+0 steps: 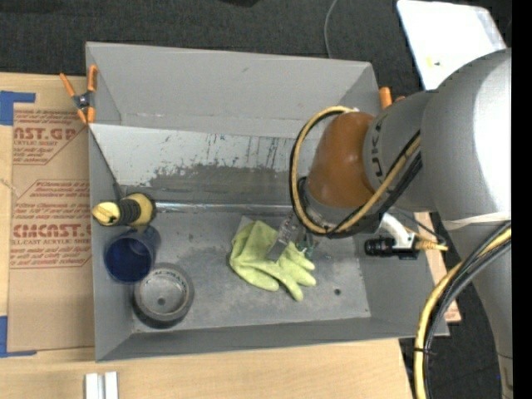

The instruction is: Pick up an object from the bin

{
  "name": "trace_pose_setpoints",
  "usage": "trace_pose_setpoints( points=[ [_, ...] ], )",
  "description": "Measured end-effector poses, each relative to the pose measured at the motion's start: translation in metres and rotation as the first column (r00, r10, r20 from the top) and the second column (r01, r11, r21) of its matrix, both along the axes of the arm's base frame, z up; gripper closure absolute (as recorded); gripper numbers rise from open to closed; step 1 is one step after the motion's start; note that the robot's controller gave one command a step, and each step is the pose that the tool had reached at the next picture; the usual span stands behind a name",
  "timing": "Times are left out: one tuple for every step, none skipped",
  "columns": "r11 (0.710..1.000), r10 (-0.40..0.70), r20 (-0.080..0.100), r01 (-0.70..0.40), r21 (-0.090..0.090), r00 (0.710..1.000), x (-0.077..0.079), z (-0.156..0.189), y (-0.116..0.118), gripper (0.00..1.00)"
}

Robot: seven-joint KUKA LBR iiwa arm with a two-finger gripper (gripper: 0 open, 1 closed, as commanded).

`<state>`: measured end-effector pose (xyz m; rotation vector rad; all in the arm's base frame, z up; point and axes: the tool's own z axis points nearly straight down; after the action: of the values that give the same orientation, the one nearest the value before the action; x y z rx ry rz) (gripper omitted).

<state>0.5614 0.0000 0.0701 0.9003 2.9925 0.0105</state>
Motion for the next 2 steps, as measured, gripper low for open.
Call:
trace_pose_setpoints(
  points=[
    [1.000, 0.000, 0.000, 0.000, 0.000, 1.000, 0.0000, 0.0000, 0.0000, 1.00],
    [0.985, 0.173, 0.001, -0.173, -0.004, 0.985, 0.0017, 0.0001, -0.0012, 1.00]
  ],
)
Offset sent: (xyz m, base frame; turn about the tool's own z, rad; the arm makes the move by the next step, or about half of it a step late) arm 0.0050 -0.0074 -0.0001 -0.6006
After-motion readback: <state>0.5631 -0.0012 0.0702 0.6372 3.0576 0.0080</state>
